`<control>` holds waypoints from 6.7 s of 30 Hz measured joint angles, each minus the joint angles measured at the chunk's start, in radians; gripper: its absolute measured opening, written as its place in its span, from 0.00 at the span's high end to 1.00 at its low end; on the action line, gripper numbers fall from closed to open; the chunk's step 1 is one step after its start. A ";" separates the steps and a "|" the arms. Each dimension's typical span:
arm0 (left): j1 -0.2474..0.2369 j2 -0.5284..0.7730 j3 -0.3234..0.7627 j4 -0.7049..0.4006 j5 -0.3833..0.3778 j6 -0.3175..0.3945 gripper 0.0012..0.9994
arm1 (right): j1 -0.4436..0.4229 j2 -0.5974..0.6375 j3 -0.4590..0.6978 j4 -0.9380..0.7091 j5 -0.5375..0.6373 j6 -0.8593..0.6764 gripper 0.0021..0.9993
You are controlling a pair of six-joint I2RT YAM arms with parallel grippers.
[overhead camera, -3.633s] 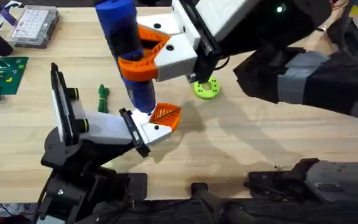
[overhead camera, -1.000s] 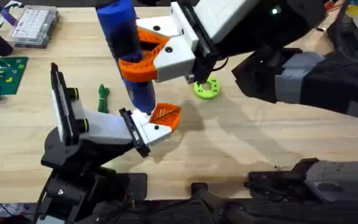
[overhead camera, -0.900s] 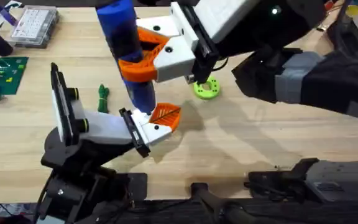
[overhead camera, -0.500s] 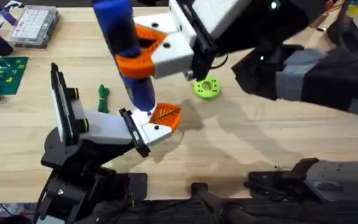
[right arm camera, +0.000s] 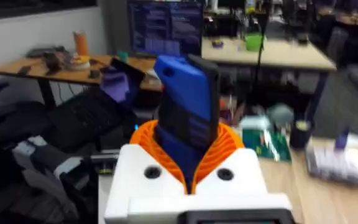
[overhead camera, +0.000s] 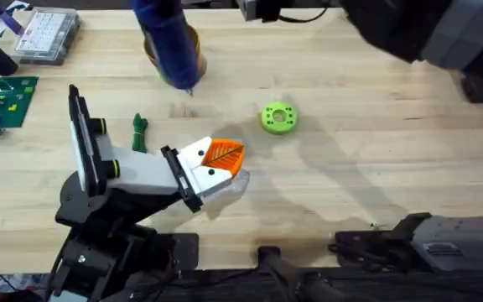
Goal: Pick up the gripper from the table and insert it into the empty holder that is missing its gripper. Then pick up a screw, insert it into the mounting hole, and use the screwdriver to tighten it. Finally, clean up the table by picking up the vegetable and placing it into the bucket.
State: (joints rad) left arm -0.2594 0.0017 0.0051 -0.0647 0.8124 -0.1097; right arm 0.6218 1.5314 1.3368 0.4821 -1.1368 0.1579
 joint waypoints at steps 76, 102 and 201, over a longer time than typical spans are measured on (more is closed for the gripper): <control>0.000 0.000 0.000 0.000 0.000 0.000 0.98 | -0.548 0.232 -0.220 -1.085 1.205 -1.603 0.49; 0.000 0.000 0.000 0.000 0.000 0.000 0.25 | -0.340 -0.306 -0.223 -1.059 1.264 -0.877 0.00; 0.396 1.388 0.913 -0.880 -0.848 0.078 0.01 | -0.306 -0.546 -0.223 -1.306 1.236 -0.157 0.00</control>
State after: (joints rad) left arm 0.1364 1.3895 0.9180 -0.9451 -0.0357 -0.0315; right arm 0.3161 0.9859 1.1133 -0.8242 0.0990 0.0010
